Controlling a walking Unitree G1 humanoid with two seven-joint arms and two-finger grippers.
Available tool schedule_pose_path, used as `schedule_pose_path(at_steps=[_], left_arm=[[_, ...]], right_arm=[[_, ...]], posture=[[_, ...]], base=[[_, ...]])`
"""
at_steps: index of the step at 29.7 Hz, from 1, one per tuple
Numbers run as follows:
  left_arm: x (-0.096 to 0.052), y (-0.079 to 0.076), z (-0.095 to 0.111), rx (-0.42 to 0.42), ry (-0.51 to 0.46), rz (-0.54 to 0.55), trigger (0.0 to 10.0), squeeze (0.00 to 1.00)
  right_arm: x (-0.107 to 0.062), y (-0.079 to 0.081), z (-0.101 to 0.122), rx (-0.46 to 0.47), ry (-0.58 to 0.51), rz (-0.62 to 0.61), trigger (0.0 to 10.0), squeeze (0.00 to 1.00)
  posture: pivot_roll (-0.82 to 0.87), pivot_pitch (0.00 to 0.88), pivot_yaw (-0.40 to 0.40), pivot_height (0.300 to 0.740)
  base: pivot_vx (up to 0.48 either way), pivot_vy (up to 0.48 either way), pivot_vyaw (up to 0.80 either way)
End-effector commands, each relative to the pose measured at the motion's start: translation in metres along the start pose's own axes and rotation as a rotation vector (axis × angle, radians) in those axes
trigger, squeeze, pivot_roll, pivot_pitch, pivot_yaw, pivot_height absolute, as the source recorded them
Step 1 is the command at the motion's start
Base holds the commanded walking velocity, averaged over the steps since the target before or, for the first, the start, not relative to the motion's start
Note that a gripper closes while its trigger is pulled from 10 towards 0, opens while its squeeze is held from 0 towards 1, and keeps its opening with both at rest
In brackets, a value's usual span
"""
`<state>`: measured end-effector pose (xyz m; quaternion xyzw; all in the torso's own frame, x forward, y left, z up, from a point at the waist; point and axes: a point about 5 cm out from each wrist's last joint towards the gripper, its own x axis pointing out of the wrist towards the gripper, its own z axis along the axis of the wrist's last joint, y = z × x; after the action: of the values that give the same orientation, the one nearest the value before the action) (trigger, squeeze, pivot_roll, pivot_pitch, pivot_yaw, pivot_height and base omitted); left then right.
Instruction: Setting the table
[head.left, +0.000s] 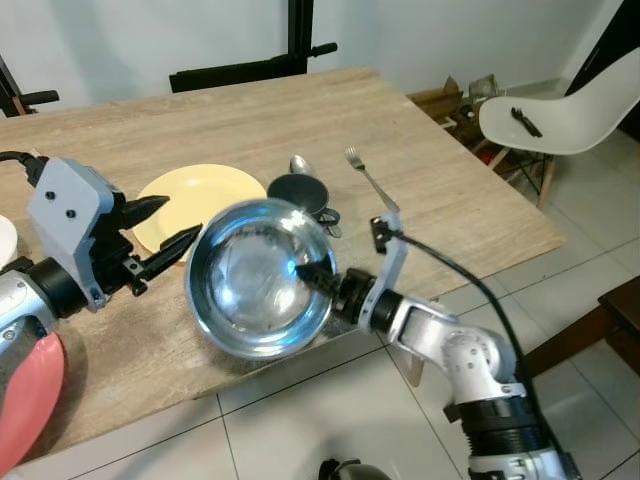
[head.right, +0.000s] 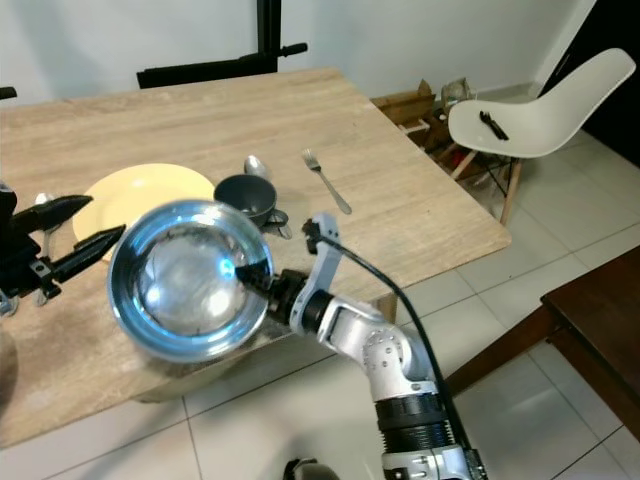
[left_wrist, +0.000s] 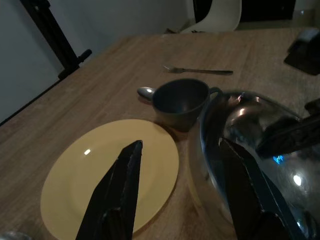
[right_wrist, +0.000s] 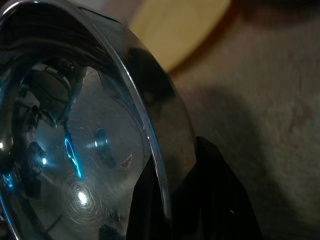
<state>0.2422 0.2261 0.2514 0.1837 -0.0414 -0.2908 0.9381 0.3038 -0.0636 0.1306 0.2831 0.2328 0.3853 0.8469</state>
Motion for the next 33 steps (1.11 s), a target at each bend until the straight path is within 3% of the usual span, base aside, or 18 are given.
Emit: schedule_pose_path(at_steps=[1, 7, 11, 12, 13, 14, 15, 28, 30, 33], left_arm=[[-0.005, 0.003, 0.005, 0.008, -0.005, 0.002, 10.0, 0.13], [-0.007, 0.001, 0.006, 0.004, -0.004, 0.010, 10.0, 0.13], [-0.009, -0.005, 0.004, -0.013, 0.000, 0.009, 10.0, 0.13], [-0.009, -0.006, 0.002, -0.021, 0.001, 0.007, 10.0, 0.13], [-0.009, -0.007, 0.001, -0.023, 0.001, 0.006, 10.0, 0.13], [-0.008, -0.007, 0.001, -0.027, 0.001, 0.004, 10.0, 0.13], [-0.008, -0.008, 0.000, -0.031, 0.000, -0.001, 10.0, 0.13], [0.004, -0.014, -0.005, -0.056, -0.006, -0.025, 10.0, 0.13], [0.006, -0.015, -0.006, -0.062, -0.008, -0.026, 10.0, 0.13], [0.007, -0.016, -0.006, -0.065, -0.010, -0.026, 10.0, 0.13]], right_arm=[[0.003, -0.004, 0.003, -0.040, 0.024, -0.021, 10.0, 0.00], [0.007, -0.012, 0.010, -0.087, 0.030, -0.074, 10.0, 0.00], [0.000, -0.019, 0.018, -0.082, -0.003, -0.103, 10.0, 0.01], [-0.004, -0.019, 0.022, -0.085, -0.013, -0.099, 10.0, 0.29], [-0.006, -0.019, 0.023, -0.088, -0.016, -0.097, 10.0, 0.29], [-0.007, -0.019, 0.024, -0.088, -0.019, -0.096, 10.0, 0.71], [-0.009, -0.019, 0.025, -0.088, -0.023, -0.090, 10.0, 1.00], [-0.031, -0.004, 0.046, -0.087, -0.128, -0.003, 10.0, 1.00], [-0.036, -0.001, 0.052, -0.095, -0.150, 0.000, 10.0, 0.00], [-0.040, 0.002, 0.056, -0.106, -0.168, 0.011, 10.0, 0.00]], posture=[[-0.01, 0.032, -0.023, 0.740], [0.01, 0.029, -0.040, 0.740], [0.01, 0.028, -0.041, 0.740], [0.00, 0.028, -0.036, 0.740], [0.00, 0.028, -0.036, 0.740], [-0.01, 0.028, -0.032, 0.740], [-0.01, 0.028, -0.032, 0.740], [-0.05, 0.028, -0.022, 0.740], [-0.05, 0.031, -0.021, 0.740], [-0.05, 0.033, -0.021, 0.740]], base=[[0.000, 0.000, 0.00], [0.000, 0.000, 0.00], [0.000, 0.000, 0.00], [0.000, 0.000, 0.00], [0.000, 0.000, 0.00], [0.000, 0.000, 0.00], [0.000, 0.000, 0.00], [0.000, 0.000, 0.00], [0.000, 0.000, 0.00], [0.000, 0.000, 0.00]])
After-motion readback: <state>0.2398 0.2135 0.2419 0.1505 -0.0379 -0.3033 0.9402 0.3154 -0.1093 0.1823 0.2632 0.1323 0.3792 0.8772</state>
